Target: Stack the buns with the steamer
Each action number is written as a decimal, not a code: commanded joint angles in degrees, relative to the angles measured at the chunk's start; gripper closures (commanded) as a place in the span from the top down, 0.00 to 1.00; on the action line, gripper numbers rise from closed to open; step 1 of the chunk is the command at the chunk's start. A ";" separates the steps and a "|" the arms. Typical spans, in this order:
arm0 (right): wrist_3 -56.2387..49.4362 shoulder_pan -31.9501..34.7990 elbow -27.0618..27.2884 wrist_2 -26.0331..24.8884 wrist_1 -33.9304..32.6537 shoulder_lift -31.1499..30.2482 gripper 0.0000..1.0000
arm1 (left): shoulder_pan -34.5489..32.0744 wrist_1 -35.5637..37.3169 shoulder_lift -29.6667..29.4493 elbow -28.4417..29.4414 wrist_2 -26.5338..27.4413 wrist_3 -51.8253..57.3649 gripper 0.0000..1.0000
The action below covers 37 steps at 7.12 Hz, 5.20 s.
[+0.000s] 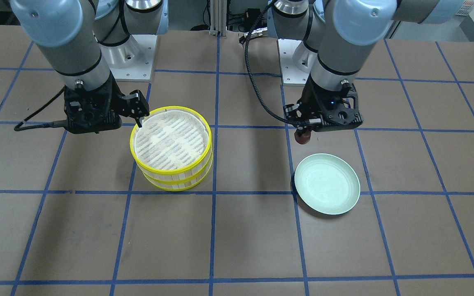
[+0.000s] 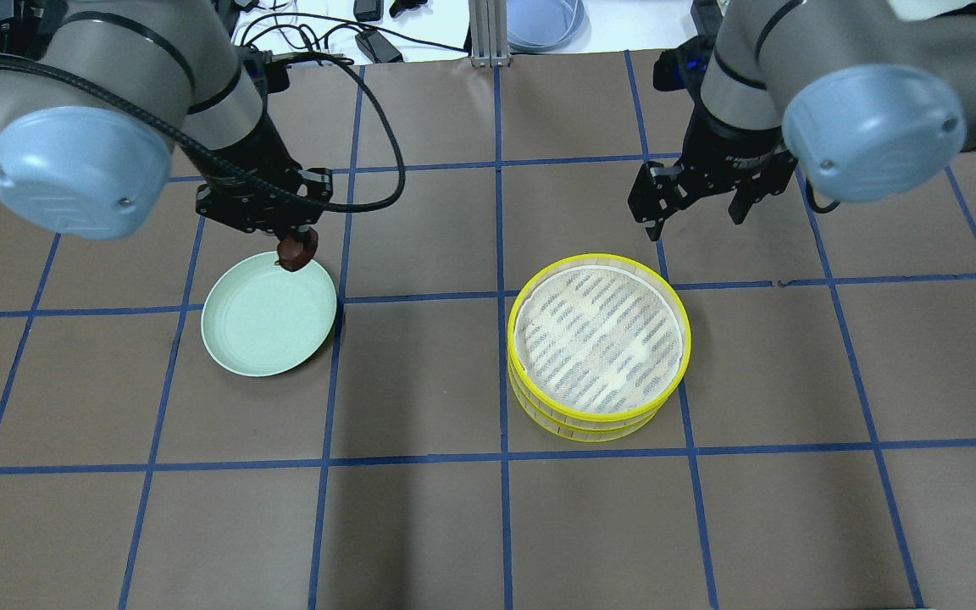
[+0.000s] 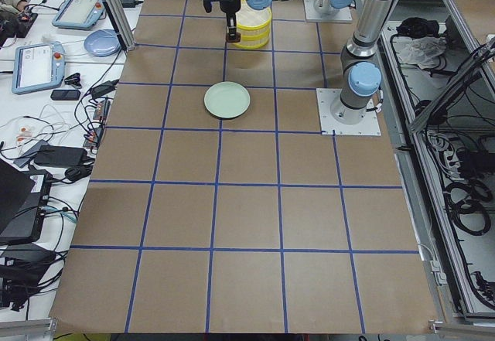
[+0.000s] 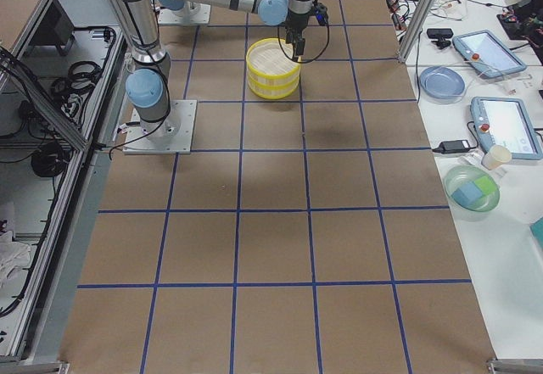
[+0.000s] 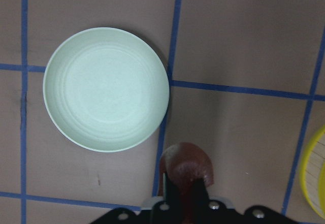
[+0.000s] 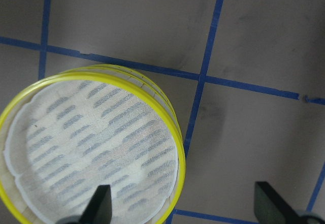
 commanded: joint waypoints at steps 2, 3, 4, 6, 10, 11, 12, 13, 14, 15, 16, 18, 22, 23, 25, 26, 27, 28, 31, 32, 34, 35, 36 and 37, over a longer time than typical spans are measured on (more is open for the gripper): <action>6.56 -0.01 -9.87 2.35 9.21 -4.30 1.00 | -16.47 8.44 -3.27 -0.28 -0.84 -24.27 0.00; 6.56 -0.10 -10.32 1.58 9.31 -4.65 1.00 | -19.74 10.23 -5.64 -0.37 -0.85 -29.83 0.00; 8.22 -0.01 -10.24 0.96 9.13 -5.53 1.00 | -22.47 13.20 -7.92 -0.45 -0.85 -33.63 0.00; 11.92 -0.01 -9.80 -2.20 9.05 -5.54 1.00 | -26.00 20.75 -12.58 -0.11 -0.94 -39.01 0.01; 11.22 -0.36 -9.71 -1.77 6.50 -5.45 1.00 | -27.33 23.78 -14.89 -0.72 -0.59 -38.24 1.00; 11.31 -0.36 -9.63 -1.94 6.41 -5.45 1.00 | -27.24 23.34 -14.80 -0.81 -0.15 -38.15 1.00; 11.22 -0.36 -9.54 -2.12 6.41 -5.45 1.00 | -26.89 23.34 -14.80 -0.89 -0.15 -37.54 1.00; 11.22 -0.36 -9.28 -2.12 6.32 -5.45 1.00 | -26.45 23.08 -13.41 -0.81 0.12 -34.58 1.00; 11.22 -0.36 -9.27 -2.21 6.32 -5.45 1.00 | -24.10 20.47 -11.31 -0.72 0.21 -29.85 1.00; 11.22 -0.36 -9.19 -2.21 6.32 -5.45 1.00 | -20.42 17.74 -8.59 -0.63 0.12 -24.32 1.00; 11.31 -0.36 -9.18 -2.30 6.32 -5.45 1.00 | -16.47 13.10 -5.17 -0.20 0.12 -15.82 1.00; 11.31 -0.36 -8.75 -1.95 6.32 -5.45 1.00 | -6.29 0.82 2.65 2.43 0.12 -0.34 1.00; 11.31 -0.45 -8.66 -1.77 6.50 -5.45 1.00 | 6.14 -11.09 5.85 11.67 -0.32 10.54 1.00; 11.31 -0.45 -8.66 -1.77 6.50 -5.45 1.00 | 6.42 -11.29 5.85 11.85 -0.84 10.54 0.98; 11.22 -0.45 -8.66 -1.77 6.50 -5.45 1.00 | 8.17 -10.94 5.50 12.20 -0.85 13.42 1.00; 11.31 -0.36 -8.66 -1.77 6.50 -5.45 1.00 | 8.44 -10.85 5.50 12.11 -1.02 13.53 1.00; 11.31 -0.45 -8.66 -1.77 6.50 -5.45 1.00 | 8.53 -10.85 5.33 12.03 -1.02 13.53 1.00; 11.31 -0.36 -8.66 -1.77 6.50 -5.45 1.00 | 8.10 -10.94 5.24 11.33 -1.02 13.53 1.00; 11.31 -0.36 -8.66 -1.86 6.50 -5.45 1.00 | 8.00 -10.85 5.24 11.15 -0.85 13.53 1.00; 11.31 -0.45 -8.66 -1.86 6.50 -5.45 1.00 | 8.00 -10.85 5.24 11.15 -0.85 13.53 1.00; 11.31 -0.36 -8.66 -1.86 6.50 -5.45 1.00 | 8.09 -10.85 5.15 11.06 -0.85 13.53 1.00; 11.31 -0.36 -8.66 -1.86 6.50 -5.45 1.00 | 8.01 -10.85 4.97 10.97 -0.85 13.53 1.00; 11.31 -0.45 -8.57 -1.86 6.50 -5.45 1.00 | 8.00 -10.85 4.97 10.97 -0.76 13.53 1.00; 11.31 -0.36 -8.57 -1.86 6.50 -5.45 1.00 | 8.00 -10.85 5.06 10.80 -0.76 13.53 1.00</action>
